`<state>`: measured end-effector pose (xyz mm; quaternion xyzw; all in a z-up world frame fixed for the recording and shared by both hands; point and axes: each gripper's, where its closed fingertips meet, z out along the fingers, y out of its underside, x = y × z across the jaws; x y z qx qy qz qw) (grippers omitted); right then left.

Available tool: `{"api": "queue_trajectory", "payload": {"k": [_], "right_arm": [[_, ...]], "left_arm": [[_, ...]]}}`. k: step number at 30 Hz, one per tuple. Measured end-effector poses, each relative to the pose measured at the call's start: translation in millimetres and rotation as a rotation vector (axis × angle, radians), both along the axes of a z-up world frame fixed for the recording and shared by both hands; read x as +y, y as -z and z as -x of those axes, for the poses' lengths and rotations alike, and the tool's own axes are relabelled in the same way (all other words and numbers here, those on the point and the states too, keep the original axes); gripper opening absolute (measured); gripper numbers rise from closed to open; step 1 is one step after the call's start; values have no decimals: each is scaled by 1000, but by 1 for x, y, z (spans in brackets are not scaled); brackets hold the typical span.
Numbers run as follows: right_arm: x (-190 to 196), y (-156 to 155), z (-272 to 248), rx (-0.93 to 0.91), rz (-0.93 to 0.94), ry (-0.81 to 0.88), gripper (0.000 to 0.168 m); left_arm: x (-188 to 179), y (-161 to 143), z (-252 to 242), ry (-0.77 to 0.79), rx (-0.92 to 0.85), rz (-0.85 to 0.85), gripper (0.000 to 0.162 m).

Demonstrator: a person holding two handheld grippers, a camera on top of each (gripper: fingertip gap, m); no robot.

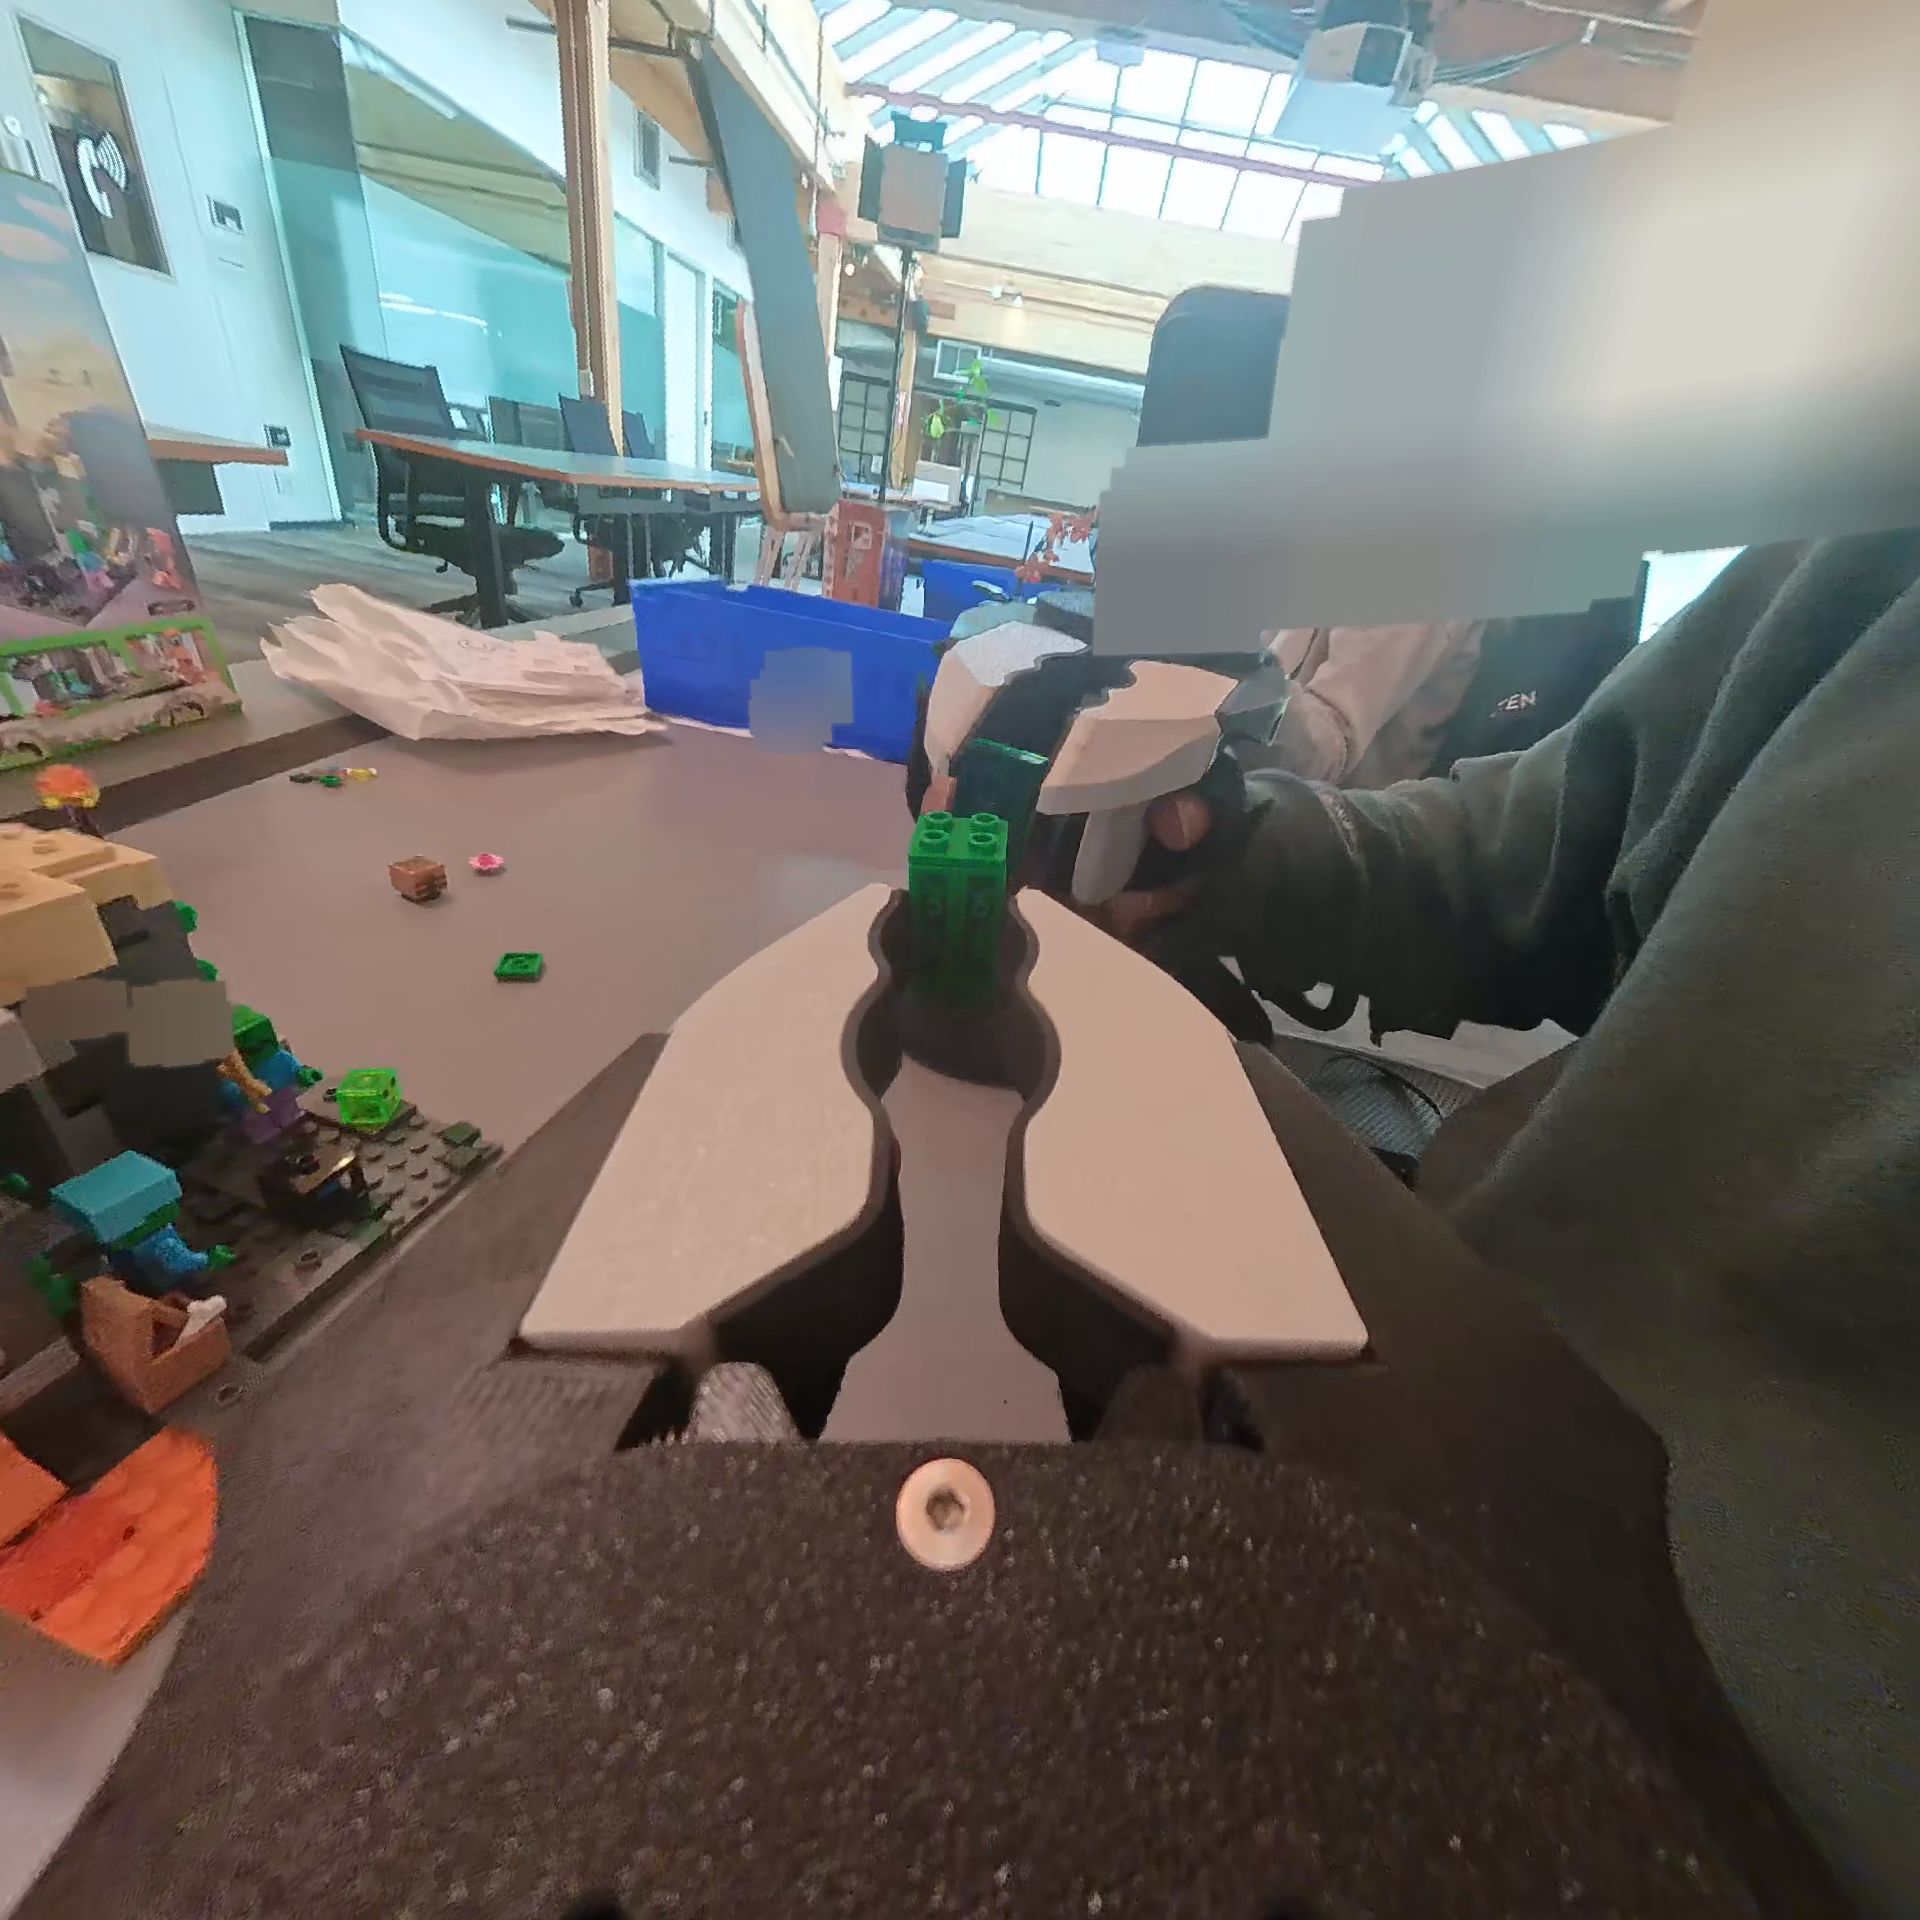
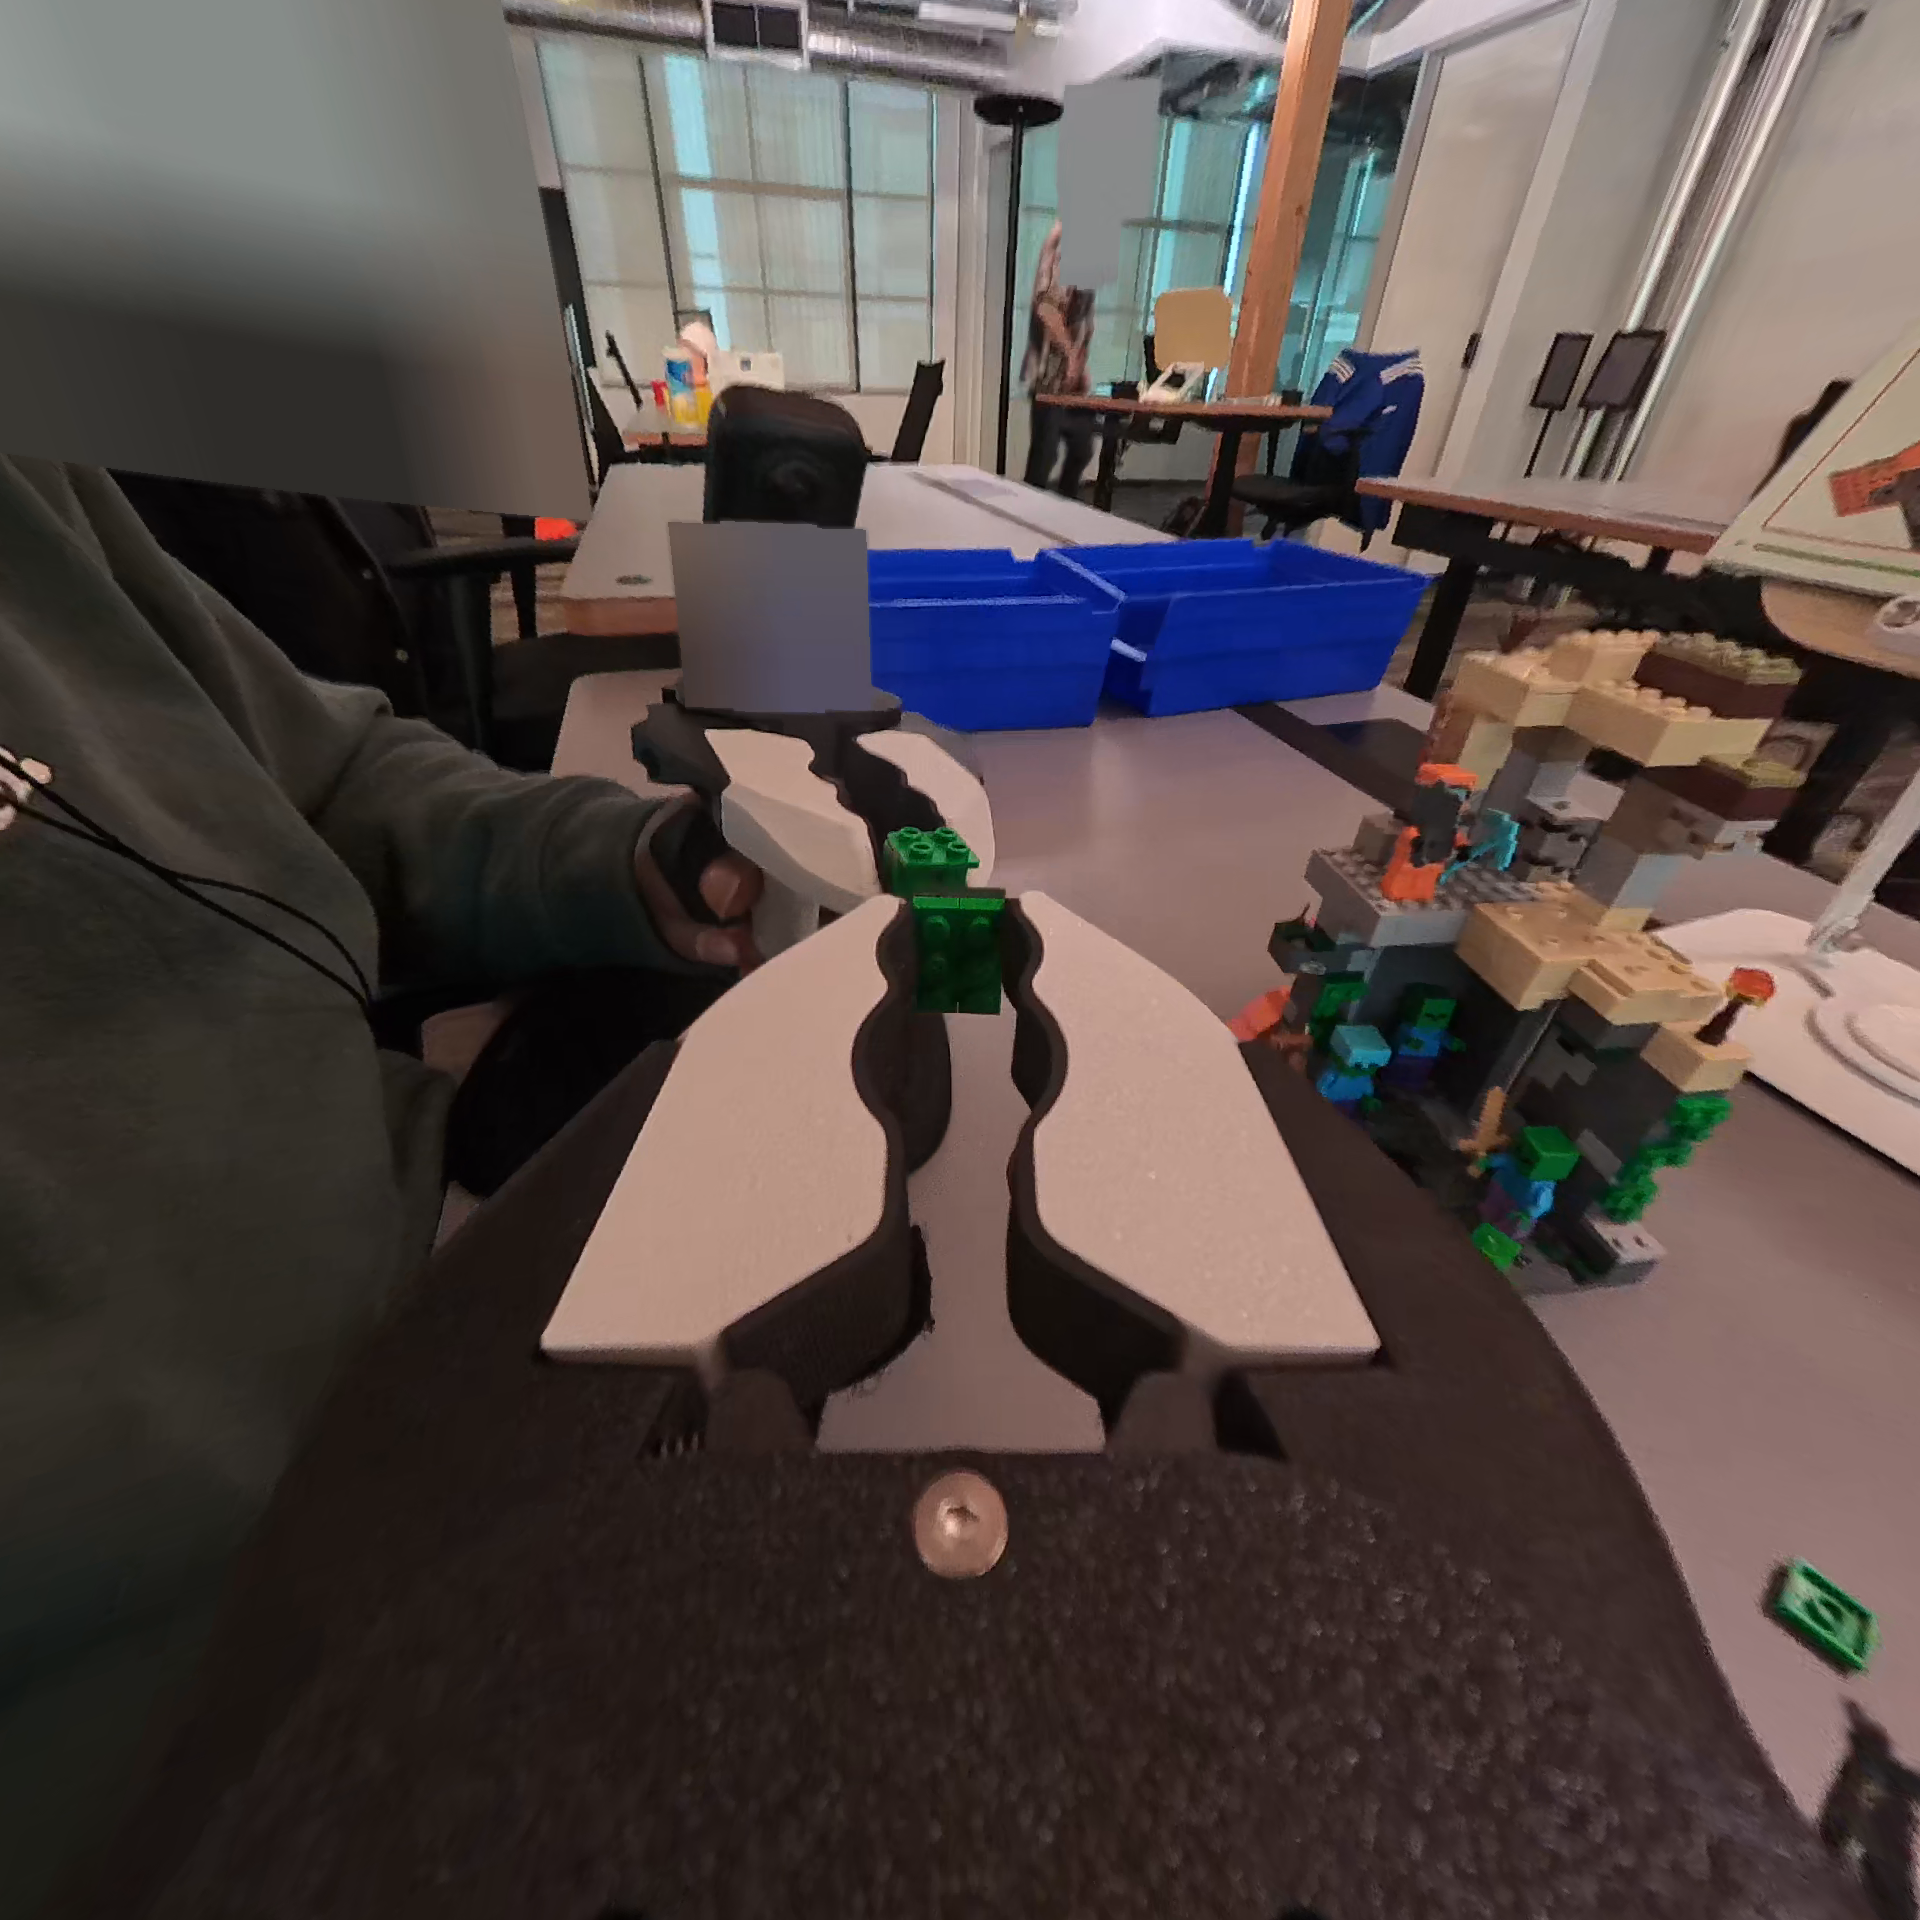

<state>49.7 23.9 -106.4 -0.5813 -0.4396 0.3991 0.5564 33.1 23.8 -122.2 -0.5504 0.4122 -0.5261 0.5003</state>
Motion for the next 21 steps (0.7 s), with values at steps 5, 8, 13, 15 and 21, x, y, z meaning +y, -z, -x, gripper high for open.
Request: {"api": "queue_trajectory", "payload": {"k": [5,8,13,15,21], "right_arm": [[21,35,-22,-186,70,33,16],[34,75,-38,-409,128,55,16],[53,127,-59,-771,203,46,16],[59,141,-64,-903,217,26,16],[75,146,-63,-1020,236,17,33]], "left_arm": [[16,19,-4,-26,88,77,16],[20,26,-9,-18,122,112,16],[24,28,-12,8,102,179,16],[25,27,-11,15,84,208,16],[29,22,-3,18,5,272,16]]}}
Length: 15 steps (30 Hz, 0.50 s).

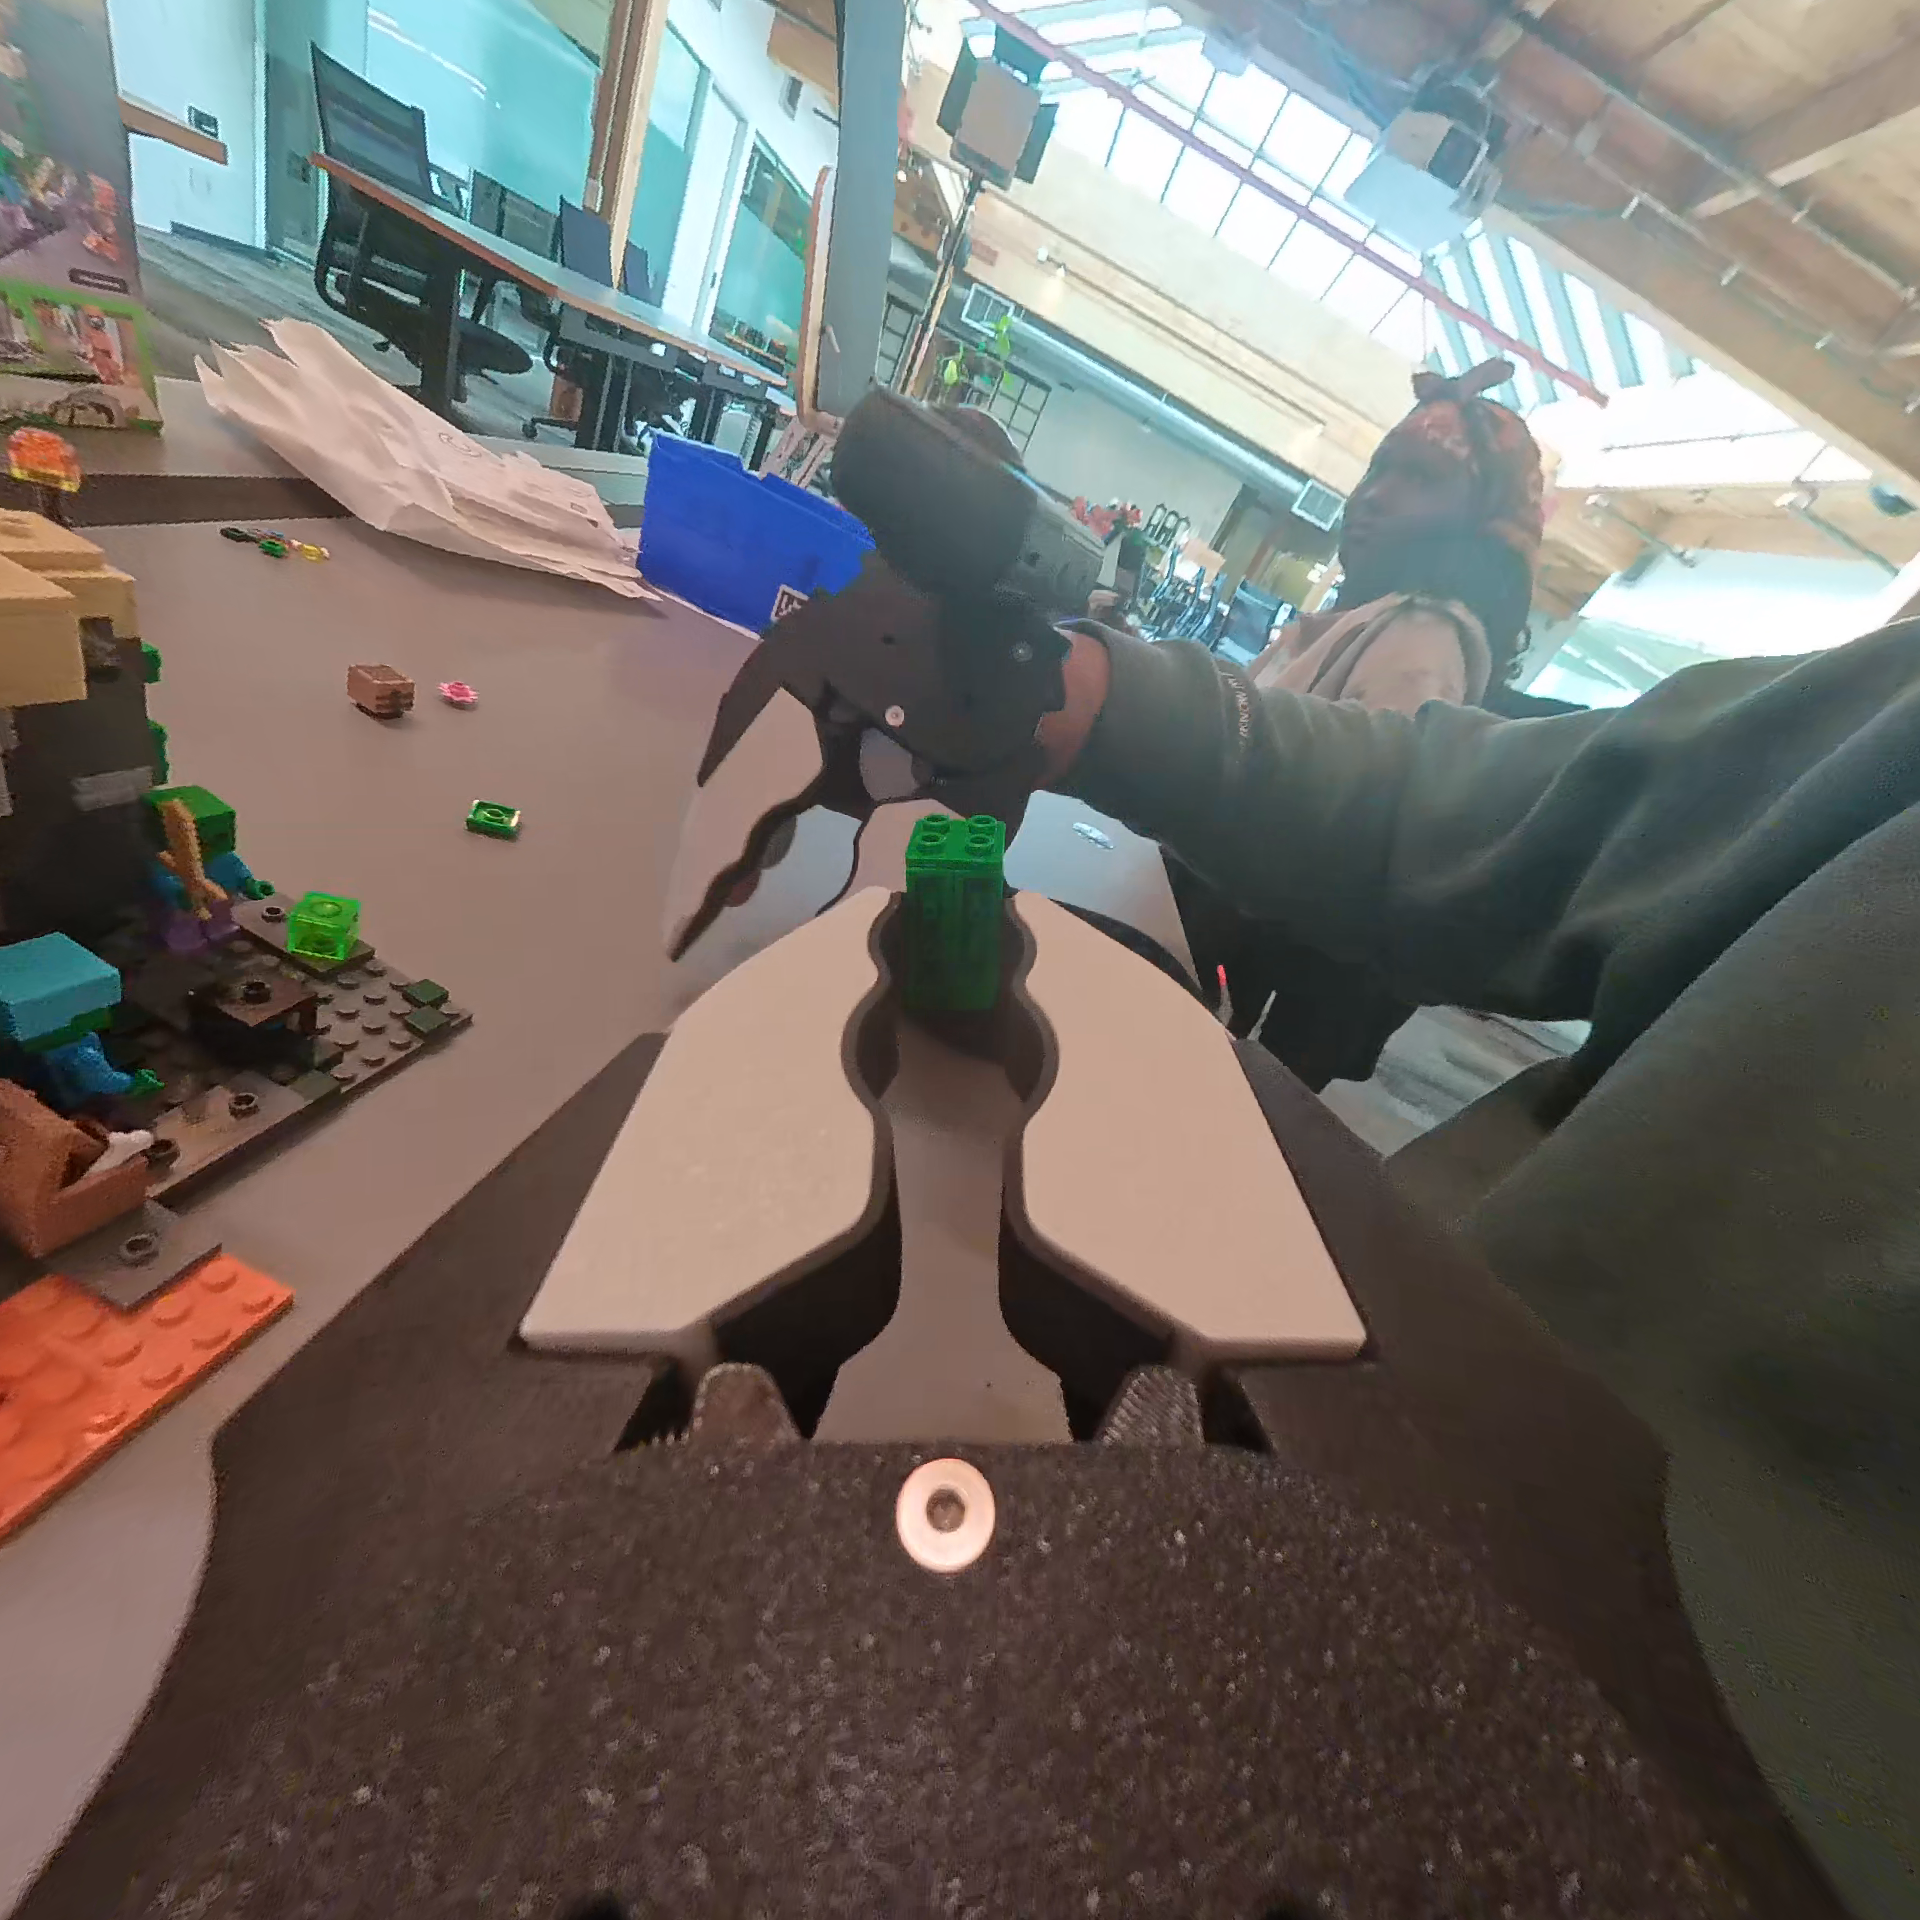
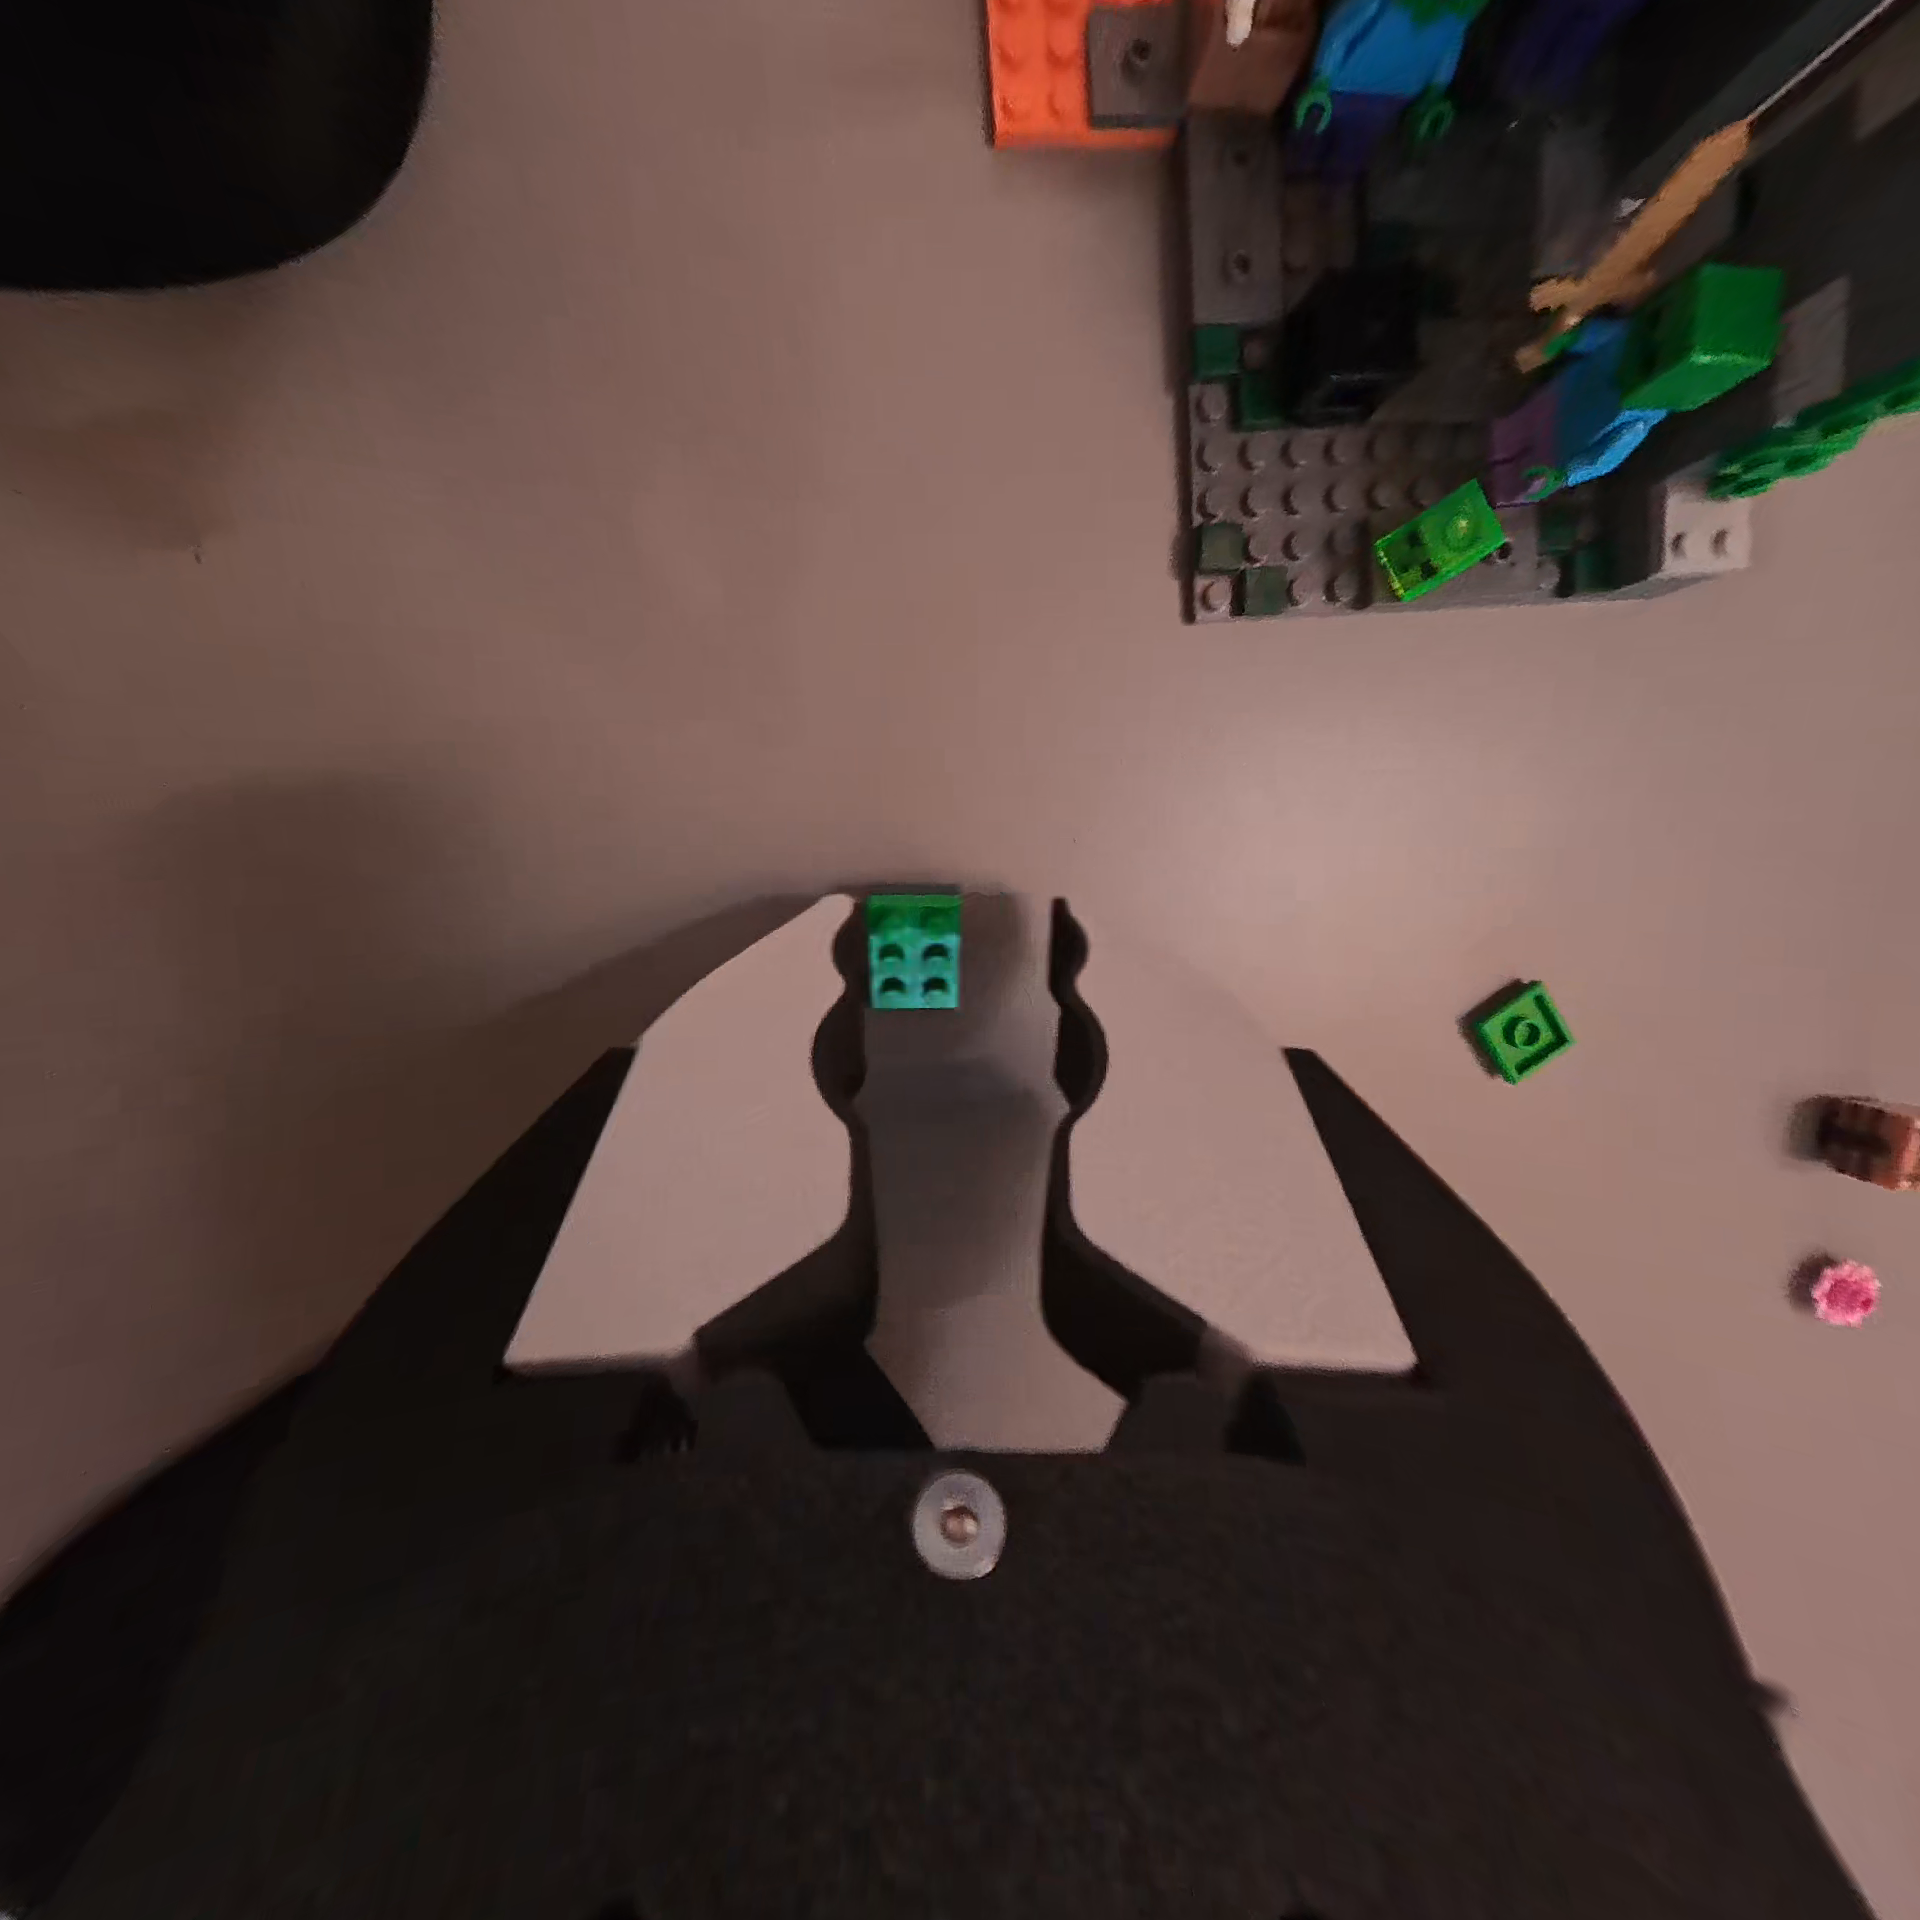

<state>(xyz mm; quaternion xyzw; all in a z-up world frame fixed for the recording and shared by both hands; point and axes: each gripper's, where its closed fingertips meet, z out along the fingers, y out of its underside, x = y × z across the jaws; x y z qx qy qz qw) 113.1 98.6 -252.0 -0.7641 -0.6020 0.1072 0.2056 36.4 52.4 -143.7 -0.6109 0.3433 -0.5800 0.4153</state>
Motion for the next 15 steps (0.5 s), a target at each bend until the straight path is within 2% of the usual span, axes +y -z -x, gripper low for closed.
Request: {"api": "queue_trajectory", "payload": {"k": [3,7,9,13,15], "right_arm": [[-3,-22,16,168,25,15,42],[-19,-69,39,478,18,-30,40],[-21,-71,35,453,-16,-36,40],[-17,-45,25,340,-56,-17,40],[-19,-45,29,359,-83,-26,39]], "left_arm": [[-1,-1,2,13,-17,15,16],[-3,-1,1,39,-20,26,16],[-4,0,0,46,-21,31,16],[-6,0,0,52,-16,29,16],[-7,1,-1,59,-10,30,16]]}}
